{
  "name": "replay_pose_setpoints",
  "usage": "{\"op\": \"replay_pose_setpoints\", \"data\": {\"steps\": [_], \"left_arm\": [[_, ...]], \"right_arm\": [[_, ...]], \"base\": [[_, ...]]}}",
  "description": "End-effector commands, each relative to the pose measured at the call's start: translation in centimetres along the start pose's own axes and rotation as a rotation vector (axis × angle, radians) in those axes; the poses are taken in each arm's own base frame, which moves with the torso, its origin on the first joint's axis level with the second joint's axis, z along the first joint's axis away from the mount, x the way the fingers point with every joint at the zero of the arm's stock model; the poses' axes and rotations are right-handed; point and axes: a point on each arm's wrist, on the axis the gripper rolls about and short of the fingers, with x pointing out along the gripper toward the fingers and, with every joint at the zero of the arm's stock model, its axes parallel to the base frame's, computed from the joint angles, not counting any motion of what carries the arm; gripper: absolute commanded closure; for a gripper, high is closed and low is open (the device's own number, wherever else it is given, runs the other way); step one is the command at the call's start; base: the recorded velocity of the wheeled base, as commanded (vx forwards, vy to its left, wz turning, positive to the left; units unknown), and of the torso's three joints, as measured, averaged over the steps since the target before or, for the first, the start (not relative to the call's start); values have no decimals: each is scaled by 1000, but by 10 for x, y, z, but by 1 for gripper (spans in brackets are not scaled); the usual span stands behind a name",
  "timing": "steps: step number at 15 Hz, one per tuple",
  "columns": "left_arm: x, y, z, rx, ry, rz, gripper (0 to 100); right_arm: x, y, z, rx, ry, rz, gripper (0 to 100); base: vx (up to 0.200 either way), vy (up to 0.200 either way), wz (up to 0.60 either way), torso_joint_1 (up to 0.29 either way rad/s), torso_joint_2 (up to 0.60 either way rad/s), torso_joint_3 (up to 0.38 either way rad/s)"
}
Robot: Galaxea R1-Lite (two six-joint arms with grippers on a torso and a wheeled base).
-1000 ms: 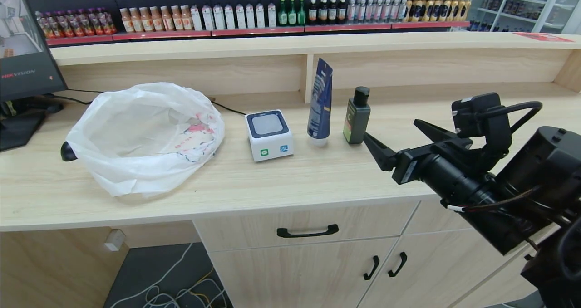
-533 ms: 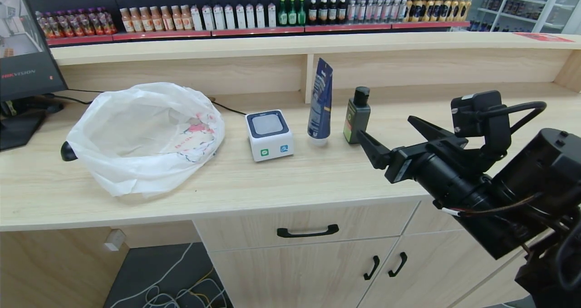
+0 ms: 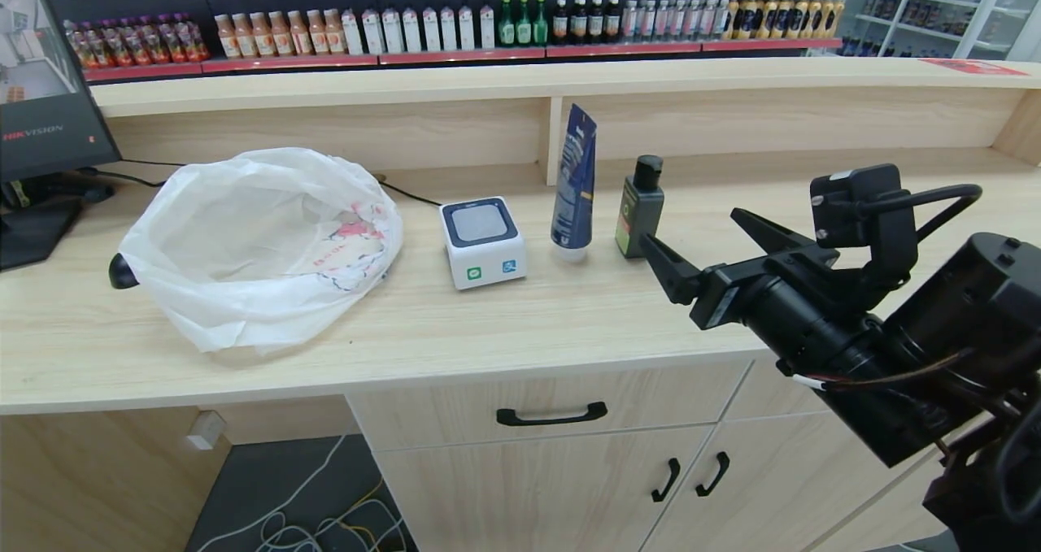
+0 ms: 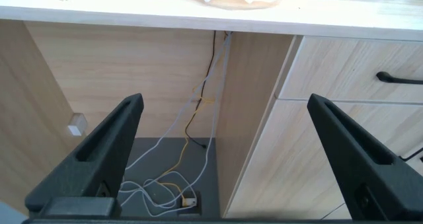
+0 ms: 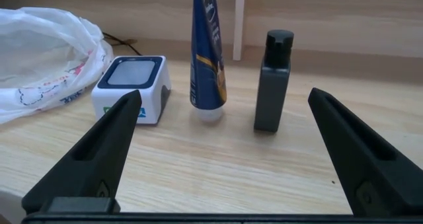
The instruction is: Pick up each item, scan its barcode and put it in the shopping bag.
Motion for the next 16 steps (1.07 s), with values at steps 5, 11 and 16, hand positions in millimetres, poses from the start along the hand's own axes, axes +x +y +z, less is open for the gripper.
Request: {"op": "replay_pose_setpoints", "data": {"steps": [5, 11, 16], "left_arm": [[0, 0, 0, -2, 0, 1, 0], [0, 0, 0, 0, 0, 1, 0], [0, 0, 0, 0, 0, 1, 0]], "right_arm": [[2, 1, -4, -2, 5, 4, 0], [3, 1, -4, -1, 2, 5, 0], [44, 15, 1, 10, -74, -2, 0]], "base": [[0, 160, 0, 0, 2, 2], [0, 67, 0, 4, 1, 1], [0, 0, 0, 0, 0, 0]]}}
